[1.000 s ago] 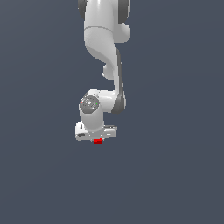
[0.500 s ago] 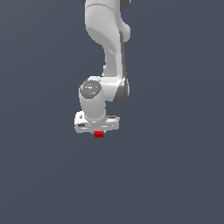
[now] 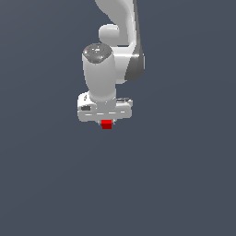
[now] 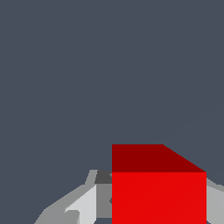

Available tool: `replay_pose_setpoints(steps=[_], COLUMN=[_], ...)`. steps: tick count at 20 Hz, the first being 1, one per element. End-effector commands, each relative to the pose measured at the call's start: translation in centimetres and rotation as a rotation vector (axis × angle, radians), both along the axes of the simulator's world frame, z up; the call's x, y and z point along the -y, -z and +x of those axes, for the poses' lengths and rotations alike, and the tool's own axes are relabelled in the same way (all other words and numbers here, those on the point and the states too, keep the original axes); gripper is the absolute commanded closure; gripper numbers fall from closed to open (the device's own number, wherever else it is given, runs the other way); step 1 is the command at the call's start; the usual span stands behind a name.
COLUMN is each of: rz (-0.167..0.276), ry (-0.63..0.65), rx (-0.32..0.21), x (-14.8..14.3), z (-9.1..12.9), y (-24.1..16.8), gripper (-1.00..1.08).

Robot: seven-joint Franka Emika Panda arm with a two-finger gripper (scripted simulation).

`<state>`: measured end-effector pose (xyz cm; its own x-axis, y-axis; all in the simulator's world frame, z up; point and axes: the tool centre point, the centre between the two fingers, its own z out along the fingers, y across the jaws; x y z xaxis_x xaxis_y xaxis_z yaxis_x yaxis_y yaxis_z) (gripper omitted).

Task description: Pick up the red cube and move it to a goal position.

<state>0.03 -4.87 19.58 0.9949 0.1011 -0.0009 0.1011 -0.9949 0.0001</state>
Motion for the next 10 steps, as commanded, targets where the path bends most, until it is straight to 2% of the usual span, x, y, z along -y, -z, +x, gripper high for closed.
replay_pose_setpoints(steps=[1,10], rz=[0.0,0.0], ry=[0.0,0.0], rx=[0.001,0.001], x=[-0.5,-2.4], z=[-0.7,-2.7], y=[-3.1,-13.8], gripper=[1.08,1.08])
